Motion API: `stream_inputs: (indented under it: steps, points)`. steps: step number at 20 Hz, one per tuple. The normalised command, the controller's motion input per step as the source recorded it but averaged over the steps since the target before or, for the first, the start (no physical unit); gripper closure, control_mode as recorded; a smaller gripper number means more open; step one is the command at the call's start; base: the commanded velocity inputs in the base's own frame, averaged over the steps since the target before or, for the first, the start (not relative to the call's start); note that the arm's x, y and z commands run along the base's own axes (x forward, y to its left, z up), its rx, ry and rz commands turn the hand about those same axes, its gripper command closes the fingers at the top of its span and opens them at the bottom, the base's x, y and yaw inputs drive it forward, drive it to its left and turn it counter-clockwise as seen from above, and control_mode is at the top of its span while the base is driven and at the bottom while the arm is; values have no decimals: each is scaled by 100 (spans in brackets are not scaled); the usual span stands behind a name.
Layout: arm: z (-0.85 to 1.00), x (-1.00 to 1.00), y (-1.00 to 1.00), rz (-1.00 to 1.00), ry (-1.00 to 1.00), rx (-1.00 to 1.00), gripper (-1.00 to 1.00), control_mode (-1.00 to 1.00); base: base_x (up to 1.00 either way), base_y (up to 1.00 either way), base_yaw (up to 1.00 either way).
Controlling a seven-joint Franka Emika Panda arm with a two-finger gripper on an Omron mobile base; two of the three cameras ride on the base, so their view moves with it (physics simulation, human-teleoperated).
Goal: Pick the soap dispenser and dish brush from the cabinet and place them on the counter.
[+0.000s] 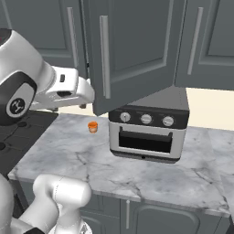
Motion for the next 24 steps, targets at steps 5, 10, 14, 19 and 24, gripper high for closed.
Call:
stream_inputs:
  steps: [5,10,14,19,24]
  points:
    - [-10,21,14,-2,9,-24,-100,-100,0,0,0]
    - [-4,35,1,0,14,-23,-100,-100,0,0,0]
    - [0,27,2,0,18,-23,-100,-100,0,0,0]
    - [0,23,1,-2,16,-25,-100,-100,0,0,0]
    - [-4,28,0,-3,13,-22,-100,-100,0,0,0]
